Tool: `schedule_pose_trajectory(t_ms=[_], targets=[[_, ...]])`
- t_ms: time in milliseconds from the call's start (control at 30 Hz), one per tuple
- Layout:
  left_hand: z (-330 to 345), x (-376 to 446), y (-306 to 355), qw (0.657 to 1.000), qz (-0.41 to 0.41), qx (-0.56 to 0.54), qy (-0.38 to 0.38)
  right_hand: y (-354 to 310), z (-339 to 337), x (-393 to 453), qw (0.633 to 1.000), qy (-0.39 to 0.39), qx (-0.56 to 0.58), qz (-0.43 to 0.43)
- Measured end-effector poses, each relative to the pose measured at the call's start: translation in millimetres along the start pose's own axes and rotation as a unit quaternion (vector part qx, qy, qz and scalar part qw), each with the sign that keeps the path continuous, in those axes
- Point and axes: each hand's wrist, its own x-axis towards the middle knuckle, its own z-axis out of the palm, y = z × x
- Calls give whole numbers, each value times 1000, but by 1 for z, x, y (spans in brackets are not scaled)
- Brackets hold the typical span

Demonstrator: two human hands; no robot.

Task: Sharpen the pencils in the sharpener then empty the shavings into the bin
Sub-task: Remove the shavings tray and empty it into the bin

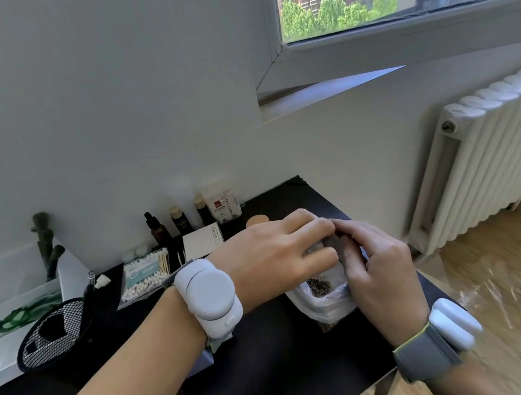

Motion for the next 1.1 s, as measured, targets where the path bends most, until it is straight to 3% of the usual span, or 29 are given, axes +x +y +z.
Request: schedule_pose_trajectory(t_ms=[300,1100], targets=[[-6,-3,5,997,44,19,55,1,0,-2,1000,-6,-9,-3],[-3,-6,-1,1000,2,27,11,-1,2,-1,1000,-1,-12,-5]])
